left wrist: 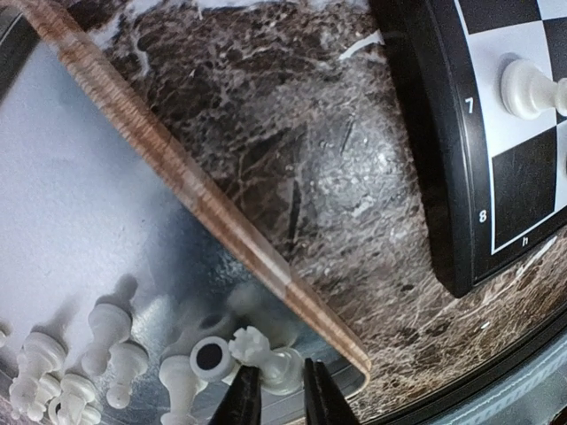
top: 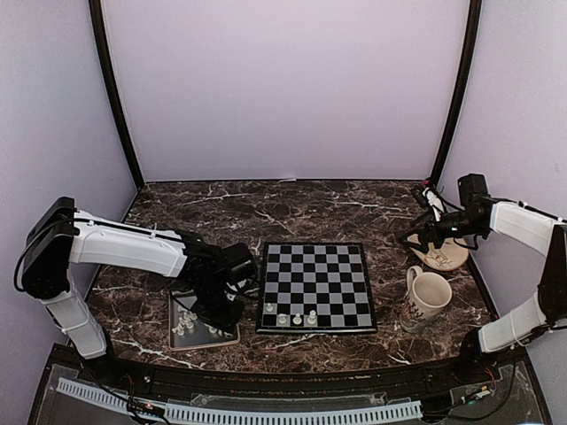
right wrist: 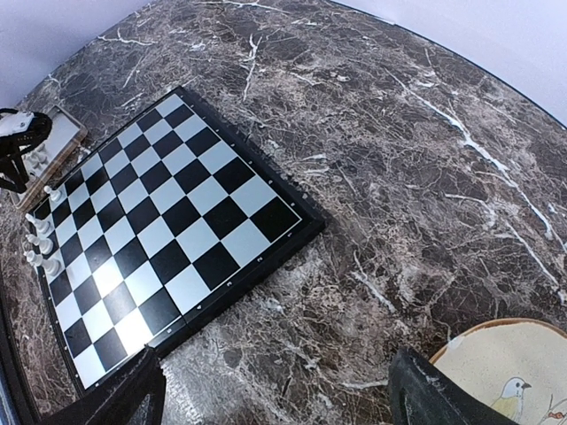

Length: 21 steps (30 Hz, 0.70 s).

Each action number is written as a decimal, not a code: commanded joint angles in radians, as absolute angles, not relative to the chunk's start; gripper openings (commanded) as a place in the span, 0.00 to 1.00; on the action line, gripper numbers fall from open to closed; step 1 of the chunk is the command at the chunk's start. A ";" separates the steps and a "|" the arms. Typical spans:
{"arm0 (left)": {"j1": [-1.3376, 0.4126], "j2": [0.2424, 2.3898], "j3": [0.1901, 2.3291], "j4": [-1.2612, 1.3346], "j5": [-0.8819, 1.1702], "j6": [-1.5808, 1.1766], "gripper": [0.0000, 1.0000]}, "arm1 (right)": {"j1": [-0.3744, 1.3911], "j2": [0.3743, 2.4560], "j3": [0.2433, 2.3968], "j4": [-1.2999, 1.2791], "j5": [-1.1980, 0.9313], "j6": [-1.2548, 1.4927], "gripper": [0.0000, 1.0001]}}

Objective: Set up the chess pieces on the board
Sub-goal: Pick up the rook from the storage box.

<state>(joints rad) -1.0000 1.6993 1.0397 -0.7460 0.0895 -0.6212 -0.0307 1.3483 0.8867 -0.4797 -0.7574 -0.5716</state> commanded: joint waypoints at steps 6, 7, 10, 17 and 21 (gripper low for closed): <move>-1.005 1.643 1.024 -0.765 0.060 -0.636 0.19 | -0.020 1.358 0.917 -0.489 -0.749 -0.582 0.87; -1.005 1.653 1.024 -0.768 0.066 -0.635 0.19 | -0.020 1.356 0.917 -0.488 -0.748 -0.583 0.87; -1.005 1.674 1.015 -0.753 0.088 -0.635 0.19 | -0.020 1.353 0.916 -0.488 -0.744 -0.582 0.87; -1.006 1.716 1.018 -0.755 0.084 -0.634 0.24 | -0.019 1.354 0.914 -0.489 -0.744 -0.582 0.87; -1.009 1.730 1.019 -0.780 0.077 -0.652 0.29 | -0.019 1.355 0.916 -0.491 -0.747 -0.584 0.87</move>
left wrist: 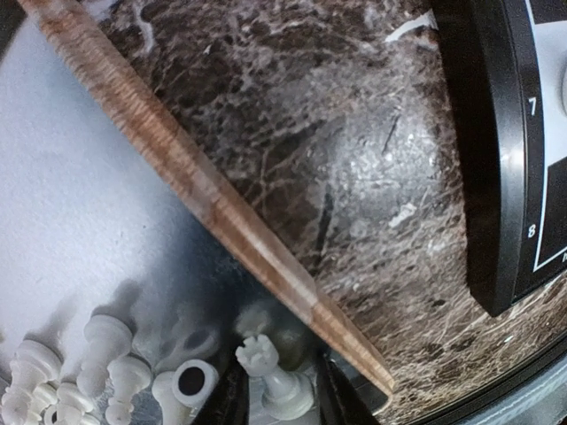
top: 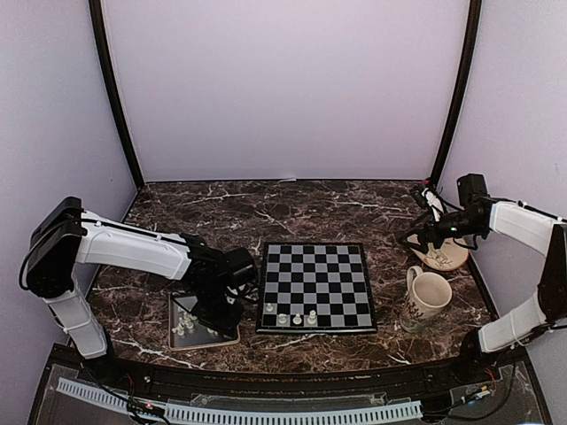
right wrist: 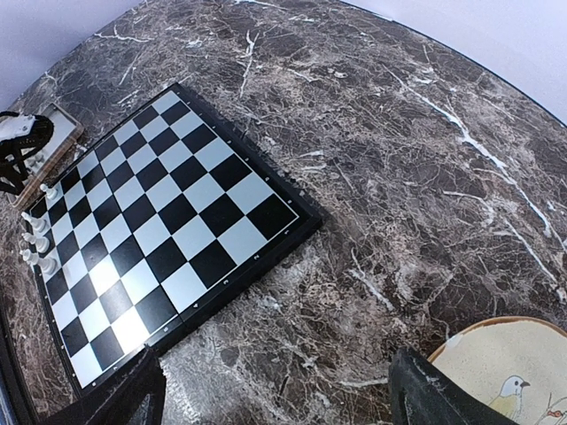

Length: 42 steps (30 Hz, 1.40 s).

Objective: Set up the chess pieces on the board
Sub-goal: Pick up the rook from the storage box, then pass from the left arm to the right

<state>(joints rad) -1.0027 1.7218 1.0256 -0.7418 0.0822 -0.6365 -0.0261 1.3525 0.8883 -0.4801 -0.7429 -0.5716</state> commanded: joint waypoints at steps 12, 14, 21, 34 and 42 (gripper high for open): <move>-1.014 1.755 1.038 -0.862 0.054 -0.641 0.11 | -0.013 1.365 0.918 -0.494 -0.749 -0.587 0.87; -1.014 1.745 1.049 -0.871 0.028 -0.620 0.07 | -0.012 1.364 0.923 -0.494 -0.749 -0.579 0.86; -1.019 1.624 1.093 -0.849 -0.065 -0.457 0.02 | -0.002 1.320 1.019 -0.495 -0.799 -0.434 0.83; -1.020 1.228 0.872 -0.076 0.036 -0.087 0.04 | 0.300 1.479 1.384 -0.715 -0.891 -0.273 0.69; -1.021 1.342 0.875 0.149 0.139 -0.041 0.04 | 0.531 1.669 1.545 -0.783 -0.883 -0.278 0.67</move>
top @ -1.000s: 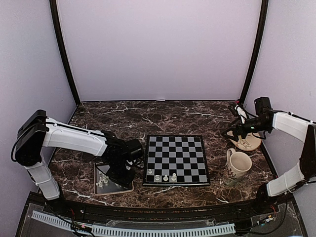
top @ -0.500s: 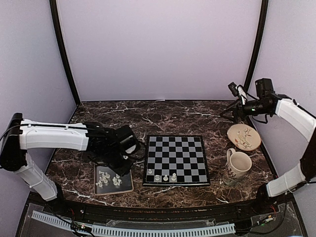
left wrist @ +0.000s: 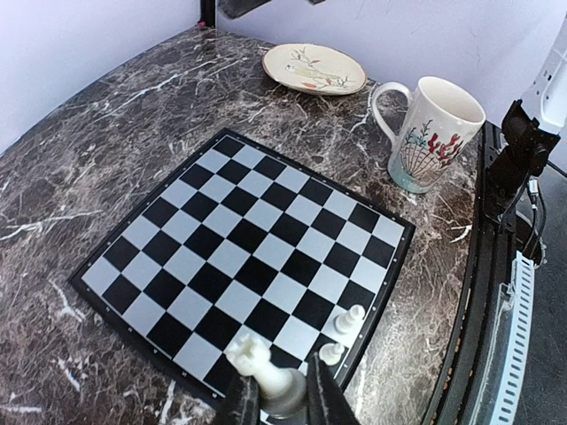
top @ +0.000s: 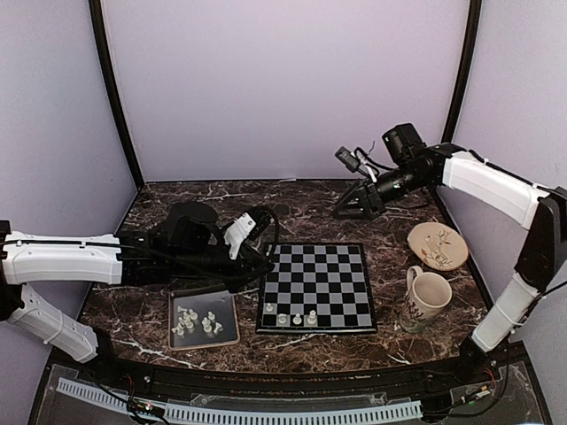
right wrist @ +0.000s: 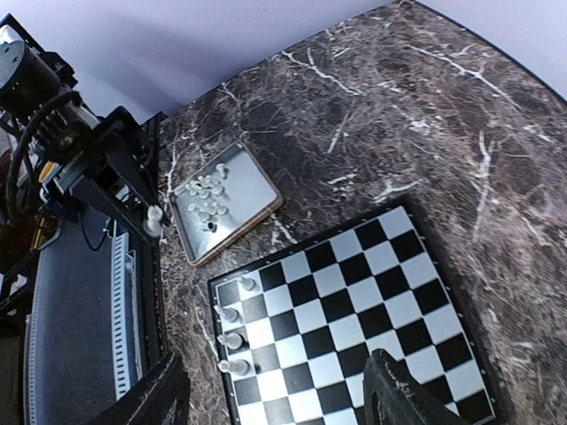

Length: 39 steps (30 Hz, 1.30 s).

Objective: Set up the chess pieces on the board
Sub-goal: Pass from the left arm to the right

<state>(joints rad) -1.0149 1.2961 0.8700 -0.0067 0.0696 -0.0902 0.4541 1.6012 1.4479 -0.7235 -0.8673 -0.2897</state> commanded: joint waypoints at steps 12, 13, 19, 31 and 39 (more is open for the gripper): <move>-1.025 1.358 0.863 0.214 0.160 -0.049 0.04 | 0.705 1.886 1.722 -0.885 -0.963 -0.252 0.68; -1.025 1.362 0.868 0.208 0.162 -0.049 0.04 | 0.718 1.892 1.731 -0.890 -0.964 -0.255 0.68; -1.027 1.377 0.874 0.205 0.166 -0.049 0.04 | 0.770 1.913 1.744 -0.908 -0.978 -0.268 0.66; -1.028 1.390 0.873 0.213 0.160 -0.046 0.04 | 0.800 1.929 1.726 -0.914 -0.998 -0.268 0.50; -1.028 1.389 0.867 0.211 0.160 -0.046 0.04 | 0.800 1.947 1.736 -0.897 -1.011 -0.245 0.33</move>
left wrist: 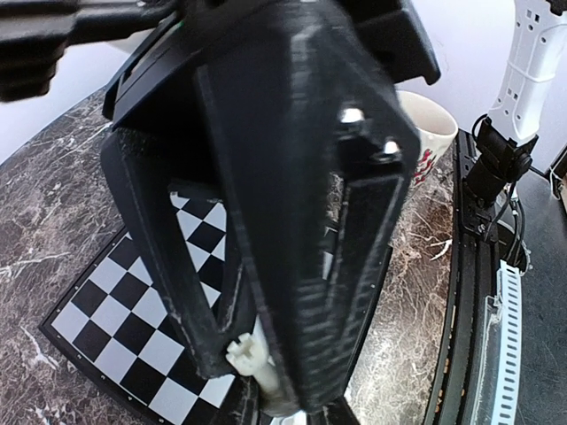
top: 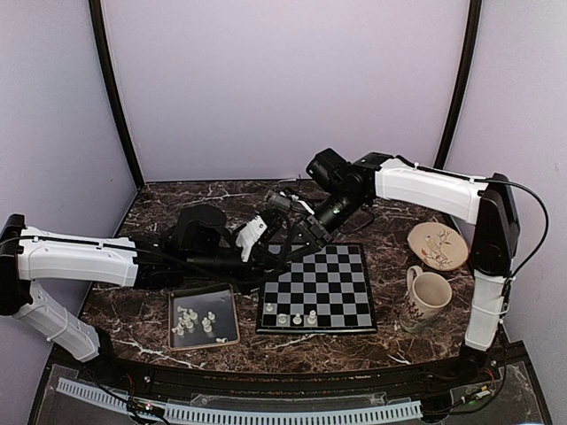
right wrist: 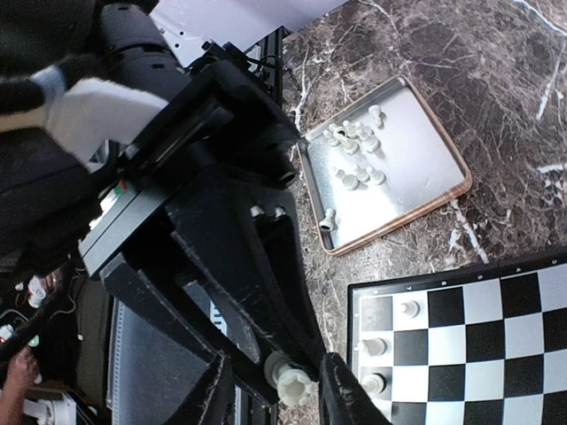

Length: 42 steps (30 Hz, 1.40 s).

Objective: Set up the chess pieces on the board
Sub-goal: Pass from the left arm to the right, then place the rook at h1.

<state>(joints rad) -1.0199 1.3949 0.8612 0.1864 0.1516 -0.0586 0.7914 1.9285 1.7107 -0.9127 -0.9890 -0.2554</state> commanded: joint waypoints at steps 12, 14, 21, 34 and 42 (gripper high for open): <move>-1.028 1.381 0.860 0.180 0.057 -0.034 0.20 | 0.798 1.931 1.730 -0.870 -0.939 -0.252 0.06; -1.028 1.364 0.847 0.175 0.022 -0.039 0.28 | 0.789 1.915 1.718 -0.868 -0.916 -0.264 0.05; -1.025 1.301 0.782 0.144 -0.054 -0.060 0.40 | 0.710 1.780 1.580 -0.790 -0.804 -0.321 0.04; -0.928 1.309 0.796 0.088 -0.140 -0.173 0.40 | 0.725 1.393 1.021 -0.583 -0.500 -0.544 0.03; -0.874 1.323 0.834 0.048 -0.173 -0.220 0.40 | 0.786 1.289 0.821 -0.542 -0.447 -0.612 0.03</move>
<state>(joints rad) -0.8925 1.3239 0.7963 0.0849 -0.1474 -0.1810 0.7528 1.3304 0.8780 -0.6052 -0.4934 -0.5537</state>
